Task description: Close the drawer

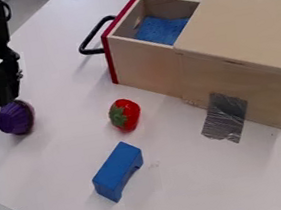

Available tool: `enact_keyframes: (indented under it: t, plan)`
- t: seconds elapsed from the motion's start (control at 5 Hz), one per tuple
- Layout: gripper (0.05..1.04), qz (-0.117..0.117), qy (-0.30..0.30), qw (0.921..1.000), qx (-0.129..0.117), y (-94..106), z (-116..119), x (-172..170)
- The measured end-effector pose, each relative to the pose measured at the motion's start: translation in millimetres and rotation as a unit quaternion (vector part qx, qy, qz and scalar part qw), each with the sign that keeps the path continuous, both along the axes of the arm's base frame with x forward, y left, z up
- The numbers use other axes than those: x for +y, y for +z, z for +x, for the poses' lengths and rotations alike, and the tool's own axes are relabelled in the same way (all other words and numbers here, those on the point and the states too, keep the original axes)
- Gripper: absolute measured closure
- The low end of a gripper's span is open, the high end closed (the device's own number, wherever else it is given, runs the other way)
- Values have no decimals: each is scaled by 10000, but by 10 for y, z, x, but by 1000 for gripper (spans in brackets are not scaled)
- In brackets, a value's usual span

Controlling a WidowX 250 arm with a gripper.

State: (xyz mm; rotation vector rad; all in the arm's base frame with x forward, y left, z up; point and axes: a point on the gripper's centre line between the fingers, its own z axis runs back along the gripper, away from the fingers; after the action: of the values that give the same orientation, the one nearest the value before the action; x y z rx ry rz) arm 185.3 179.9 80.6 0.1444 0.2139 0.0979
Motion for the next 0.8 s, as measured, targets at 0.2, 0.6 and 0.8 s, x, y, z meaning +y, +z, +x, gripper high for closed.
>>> enact_keyframes:
  t: [0.2, 0.6, 0.8]
  plan:
    - [83, -87, 10, 9999, 87, -65, -11, -21]
    - [83, -130, 271, 9991, -286, -26, 510, 129]
    - [83, -202, 392, 9985, -336, -4, 699, 218]
